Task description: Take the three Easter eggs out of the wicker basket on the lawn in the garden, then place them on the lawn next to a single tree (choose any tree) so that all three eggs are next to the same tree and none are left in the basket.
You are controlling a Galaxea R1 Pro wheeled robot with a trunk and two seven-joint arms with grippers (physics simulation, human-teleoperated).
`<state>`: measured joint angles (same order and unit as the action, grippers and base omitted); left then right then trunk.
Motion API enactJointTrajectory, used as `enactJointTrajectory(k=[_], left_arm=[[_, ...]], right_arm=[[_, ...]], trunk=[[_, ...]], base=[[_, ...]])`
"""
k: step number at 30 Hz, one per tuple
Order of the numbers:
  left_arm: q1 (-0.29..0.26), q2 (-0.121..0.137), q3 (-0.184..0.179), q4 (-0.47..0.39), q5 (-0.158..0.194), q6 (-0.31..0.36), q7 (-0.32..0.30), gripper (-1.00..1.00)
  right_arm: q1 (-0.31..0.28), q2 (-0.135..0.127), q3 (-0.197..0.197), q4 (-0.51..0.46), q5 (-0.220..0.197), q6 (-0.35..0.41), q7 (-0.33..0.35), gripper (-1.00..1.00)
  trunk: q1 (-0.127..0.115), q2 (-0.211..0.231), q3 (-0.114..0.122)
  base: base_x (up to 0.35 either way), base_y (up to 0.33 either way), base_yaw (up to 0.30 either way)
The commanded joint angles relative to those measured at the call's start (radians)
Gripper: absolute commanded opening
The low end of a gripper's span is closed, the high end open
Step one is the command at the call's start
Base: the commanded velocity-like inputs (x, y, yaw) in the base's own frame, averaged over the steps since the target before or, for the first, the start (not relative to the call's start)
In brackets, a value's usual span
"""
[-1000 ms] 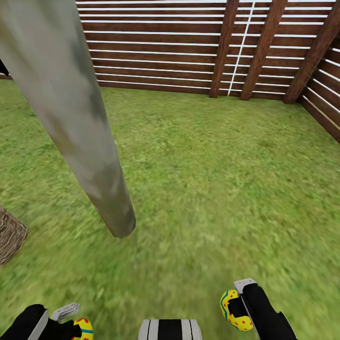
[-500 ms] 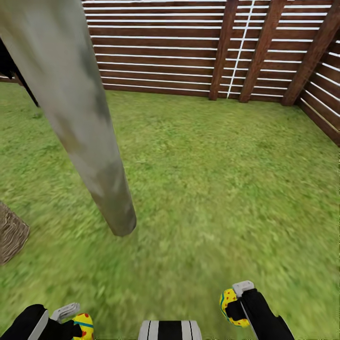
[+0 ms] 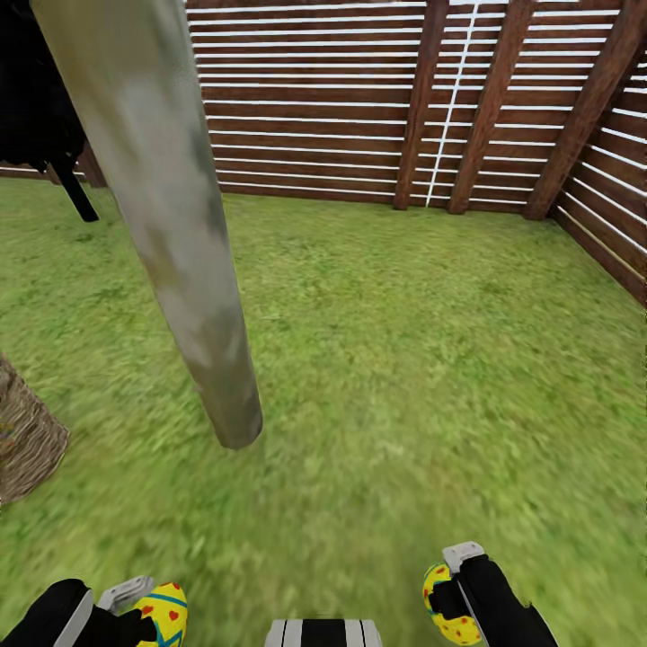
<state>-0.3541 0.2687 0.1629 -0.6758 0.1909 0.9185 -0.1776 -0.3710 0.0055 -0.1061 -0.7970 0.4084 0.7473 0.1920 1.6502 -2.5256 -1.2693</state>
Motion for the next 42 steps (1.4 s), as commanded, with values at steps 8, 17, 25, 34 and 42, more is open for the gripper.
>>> enactJointTrajectory(k=[8, 17, 25, 34, 42], left_arm=[[0.000, -0.005, 0.003, 0.000, -0.001, -0.055, -0.001, 1.00], [0.000, -0.012, -0.001, 0.051, -0.001, -0.093, -0.004, 1.00], [0.000, -0.013, -0.001, 0.054, -0.003, -0.095, -0.002, 1.00], [0.000, -0.025, -0.003, 0.056, -0.004, -0.098, 0.003, 1.00], [0.000, -0.026, -0.002, 0.056, -0.002, -0.102, 0.002, 1.00]], right_arm=[[0.000, -0.001, -0.004, 0.002, 0.010, 0.003, 0.009, 1.00], [0.000, -0.001, -0.003, 0.002, 0.009, 0.003, 0.009, 1.00], [0.000, -0.001, -0.003, 0.002, 0.009, 0.003, 0.014, 1.00], [0.000, -0.001, -0.001, 0.002, 0.009, 0.000, 0.017, 1.00], [0.000, -0.002, -0.003, 0.002, 0.004, -0.036, 0.017, 1.00]], trunk=[[-0.004, 0.002, 0.030], [-0.008, 0.004, 0.065], [-0.012, 0.006, 0.096], [-0.016, 0.008, 0.131], [-0.017, 0.008, 0.142]], base=[[-0.007, 0.000, 0.000], [0.000, 0.000, 0.000], [-0.005, 0.000, 0.000], [-0.091, -0.031, 0.000], [0.000, 0.000, 0.000]])
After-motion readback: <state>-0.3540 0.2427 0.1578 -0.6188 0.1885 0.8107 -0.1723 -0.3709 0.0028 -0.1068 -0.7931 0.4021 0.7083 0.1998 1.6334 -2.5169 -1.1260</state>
